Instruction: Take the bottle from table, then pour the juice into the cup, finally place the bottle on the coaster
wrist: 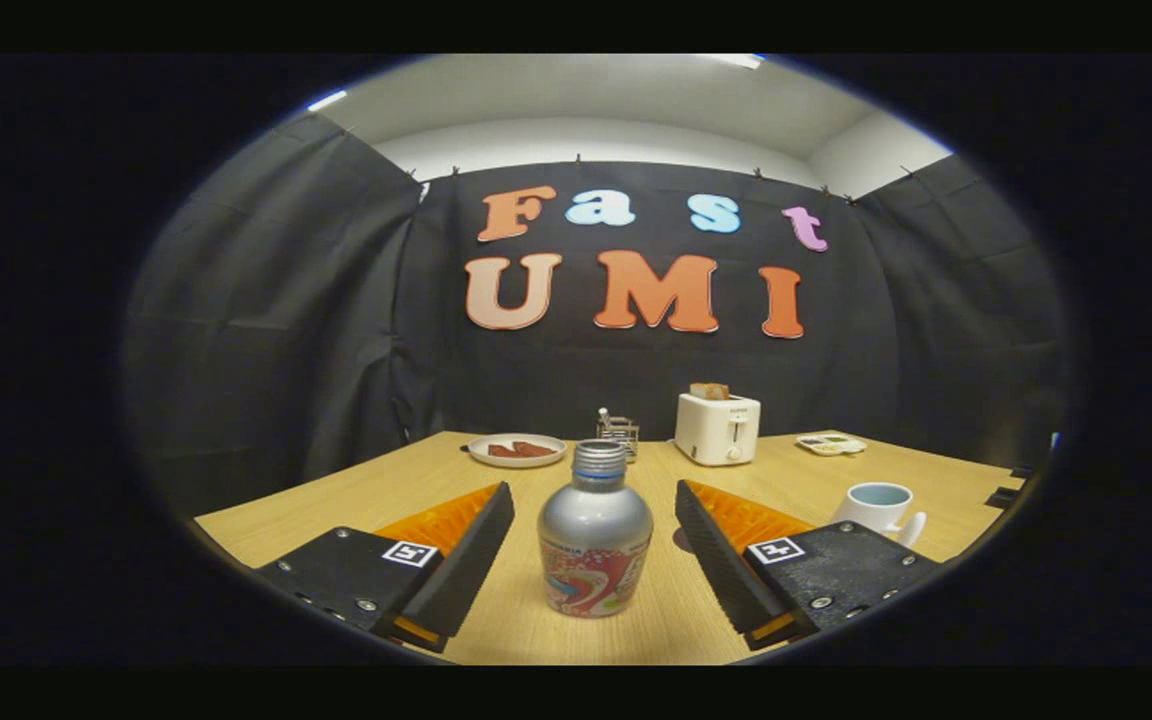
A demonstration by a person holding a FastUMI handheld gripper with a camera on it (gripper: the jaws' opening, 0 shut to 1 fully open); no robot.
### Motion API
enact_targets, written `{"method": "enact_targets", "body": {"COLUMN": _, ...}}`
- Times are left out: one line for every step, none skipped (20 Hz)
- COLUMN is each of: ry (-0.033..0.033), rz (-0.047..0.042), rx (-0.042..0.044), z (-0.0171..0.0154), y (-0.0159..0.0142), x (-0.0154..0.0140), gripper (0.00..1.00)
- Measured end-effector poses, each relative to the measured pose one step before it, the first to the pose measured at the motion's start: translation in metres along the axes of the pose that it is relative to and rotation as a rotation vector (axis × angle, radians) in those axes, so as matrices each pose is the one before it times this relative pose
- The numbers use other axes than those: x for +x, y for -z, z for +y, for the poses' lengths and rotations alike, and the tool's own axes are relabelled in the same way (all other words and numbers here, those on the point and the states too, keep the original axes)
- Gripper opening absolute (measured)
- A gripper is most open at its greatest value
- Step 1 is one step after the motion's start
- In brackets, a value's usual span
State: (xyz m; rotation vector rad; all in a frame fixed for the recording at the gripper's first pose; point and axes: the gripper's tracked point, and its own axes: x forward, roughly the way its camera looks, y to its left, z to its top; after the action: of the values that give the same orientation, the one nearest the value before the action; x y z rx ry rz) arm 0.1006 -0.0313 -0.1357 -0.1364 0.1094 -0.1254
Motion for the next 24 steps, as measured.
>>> {"method": "enact_targets", "body": {"ry": 0.00672, "rz": 0.01687, "rx": -0.00136, "z": -0.00322, "y": 0.00687, "x": 0.00157, "gripper": 0.97}}
{"method": "enact_targets", "body": {"ry": -0.0007, "rz": 0.01587, "rx": 0.01012, "z": 0.00028, "y": 0.00612, "x": 0.00201, "gripper": 0.97}}
{"method": "enact_targets", "body": {"ry": -0.01054, "rz": 0.01148, "rx": 0.01559, "z": 0.0029, "y": 0.00575, "x": 0.00078, "gripper": 0.97}}
{"method": "enact_targets", "body": {"ry": -0.00851, "rz": 0.0054, "rx": 0.01307, "z": 0.00304, "y": 0.00315, "x": 0.00102, "gripper": 0.97}}
{"method": "enact_targets", "body": {"ry": -0.00103, "rz": 0.00464, "rx": 0.00874, "z": -0.00006, "y": 0.00295, "x": 0.00095, "gripper": 0.97}}
{"method": "enact_targets", "body": {"ry": -0.00095, "rz": 0.00868, "rx": 0.00081, "z": -0.0006, "y": 0.00368, "x": 0.00134, "gripper": 0.97}}
{"method": "enact_targets", "body": {"ry": 0.00163, "rz": 0.01474, "rx": -0.00325, "z": -0.00063, "y": 0.00571, "x": 0.00162, "gripper": 0.97}}
{"method": "enact_targets", "body": {"ry": -0.00104, "rz": 0.0164, "rx": -0.00418, "z": -0.00068, "y": 0.00621, "x": 0.00134, "gripper": 0.97}}
{"method": "enact_targets", "body": {"ry": -0.00202, "rz": 0.01548, "rx": -0.00391, "z": 0.0006, "y": 0.00493, "x": 0.0011, "gripper": 0.97}}
{"method": "enact_targets", "body": {"ry": -0.00279, "rz": 0.01797, "rx": -0.00356, "z": 0.00007, "y": 0.00607, "x": 0.00105, "gripper": 0.96}}
{"method": "enact_targets", "body": {"ry": -0.00208, "rz": 0.01263, "rx": -0.00492, "z": -0.00015, "y": 0.00465, "x": 0.00078, "gripper": 0.96}}
{"method": "enact_targets", "body": {"ry": -0.00081, "rz": 0.01696, "rx": -0.00519, "z": -0.00093, "y": 0.00659, "x": 0.00092, "gripper": 0.96}}
{"method": "enact_targets", "body": {"ry": -0.00959, "rz": 0.02946, "rx": -0.00538, "z": 0.00042, "y": 0.00605, "x": 0.00022, "gripper": 0.95}}
{"method": "enact_targets", "body": {"ry": 0.00072, "rz": -0.02095, "rx": 0.00296, "z": -0.00051, "y": -0.00424, "x": -0.00043, "gripper": 0.94}}
{"method": "enact_targets", "body": {"ry": 0.00007, "rz": 0.00495, "rx": 0.00467, "z": -0.00116, "y": -0.0016, "x": 0.00074, "gripper": 0.93}}
{"method": "enact_targets", "body": {"ry": -0.01409, "rz": 0.02124, "rx": 0.00518, "z": 0.00426, "y": 0.006, "x": 0.00173, "gripper": 0.91}}
{"method": "enact_targets", "body": {"ry": -0.01064, "rz": -0.00033, "rx": -0.00005, "z": 0.0029, "y": -0.00077, "x": 0.00125, "gripper": 0.89}}
{"method": "enact_targets", "body": {"ry": -0.00702, "rz": -0.00383, "rx": -0.00959, "z": 0.0008, "y": -0.001, "x": -0.0014, "gripper": 0.85}}
{"method": "enact_targets", "body": {"ry": -0.00156, "rz": -0.00049, "rx": -0.00827, "z": 0.00047, "y": -0.00095, "x": -0.0002, "gripper": 0.81}}
{"method": "enact_targets", "body": {"ry": 0.00326, "rz": -0.00035, "rx": 0.00074, "z": -0.00329, "y": 0.00025, "x": 0.00071, "gripper": 0.79}}
{"method": "enact_targets", "body": {"ry": -0.00074, "rz": 0.00072, "rx": 0.00417, "z": -0.00056, "y": 0.00004, "x": -0.00019, "gripper": 0.78}}
{"method": "enact_targets", "body": {"ry": -0.00324, "rz": 0.00295, "rx": 0.0034, "z": 0.00066, "y": 0.00063, "x": 0.00062, "gripper": 0.76}}
{"method": "enact_targets", "body": {"ry": 0.00104, "rz": 0.00213, "rx": 0.01078, "z": -0.00076, "y": -0.00092, "x": 0.00074, "gripper": 0.76}}
{"method": "enact_targets", "body": {"ry": -0.00165, "rz": -0.00353, "rx": 0.01781, "z": -0.00143, "y": -0.00288, "x": -0.00047, "gripper": 0.75}}
